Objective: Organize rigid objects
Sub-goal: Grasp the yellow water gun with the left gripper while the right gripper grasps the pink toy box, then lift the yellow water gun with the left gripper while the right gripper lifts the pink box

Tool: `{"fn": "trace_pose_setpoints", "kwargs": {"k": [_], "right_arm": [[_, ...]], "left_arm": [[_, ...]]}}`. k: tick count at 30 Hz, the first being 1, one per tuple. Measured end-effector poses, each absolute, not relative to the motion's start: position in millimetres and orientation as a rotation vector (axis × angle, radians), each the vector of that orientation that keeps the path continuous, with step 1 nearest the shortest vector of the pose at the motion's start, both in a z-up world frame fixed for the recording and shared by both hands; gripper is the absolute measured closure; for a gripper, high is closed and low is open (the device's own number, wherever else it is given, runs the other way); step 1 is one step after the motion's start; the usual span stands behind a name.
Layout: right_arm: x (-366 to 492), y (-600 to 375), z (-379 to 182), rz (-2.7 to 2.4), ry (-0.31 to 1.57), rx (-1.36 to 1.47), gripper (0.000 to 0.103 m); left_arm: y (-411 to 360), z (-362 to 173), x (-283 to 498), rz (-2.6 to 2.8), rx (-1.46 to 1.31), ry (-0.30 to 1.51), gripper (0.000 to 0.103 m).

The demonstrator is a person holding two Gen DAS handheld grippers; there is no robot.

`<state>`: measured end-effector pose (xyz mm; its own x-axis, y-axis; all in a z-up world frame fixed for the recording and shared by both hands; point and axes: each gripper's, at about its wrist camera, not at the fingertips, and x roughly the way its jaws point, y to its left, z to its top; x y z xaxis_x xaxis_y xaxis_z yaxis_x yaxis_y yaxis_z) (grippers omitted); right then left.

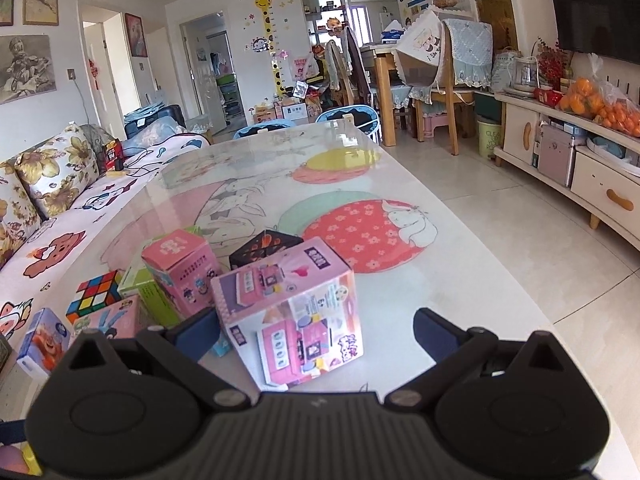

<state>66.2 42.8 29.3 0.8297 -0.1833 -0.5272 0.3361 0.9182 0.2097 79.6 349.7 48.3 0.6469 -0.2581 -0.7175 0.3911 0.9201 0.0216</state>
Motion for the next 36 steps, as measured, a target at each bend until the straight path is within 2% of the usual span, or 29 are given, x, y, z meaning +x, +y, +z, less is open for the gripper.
{"fn": "trace_pose_setpoints", "kwargs": {"k": [4,5,7,11,13,16,29,36], "right_arm": [[70,46,28,-0.276,0.539,0.294,0.001],[71,47,28,-0.274,0.540,0.291,0.001],[73,47,28,-0.271,0.542,0.285,0.001],[76,47,27,-0.269,0.546,0.276,0.001],[78,47,27,-0.272,0.550,0.272,0.001],[80,46,26,-0.277,0.558,0.267,0.001],[97,52,19,-0.258,0.583,0.196,0.001],[99,52,19,-0.239,0.578,0.189,0.022]], "left_arm": [[356,49,79,-0.336,0.168,0.769,0.002],[358,49,81,-0.324,0.162,0.764,0.006],[360,50,84,-0.305,0.153,0.760,0.021],[356,49,87,-0.299,0.161,0.752,0.031],[353,50,86,-0.312,0.171,0.746,0.042],[351,50,82,-0.322,0.184,0.741,0.052],[358,49,82,-0.340,0.173,0.737,0.054],[360,52,80,-0.339,0.152,0.719,0.054]]}}
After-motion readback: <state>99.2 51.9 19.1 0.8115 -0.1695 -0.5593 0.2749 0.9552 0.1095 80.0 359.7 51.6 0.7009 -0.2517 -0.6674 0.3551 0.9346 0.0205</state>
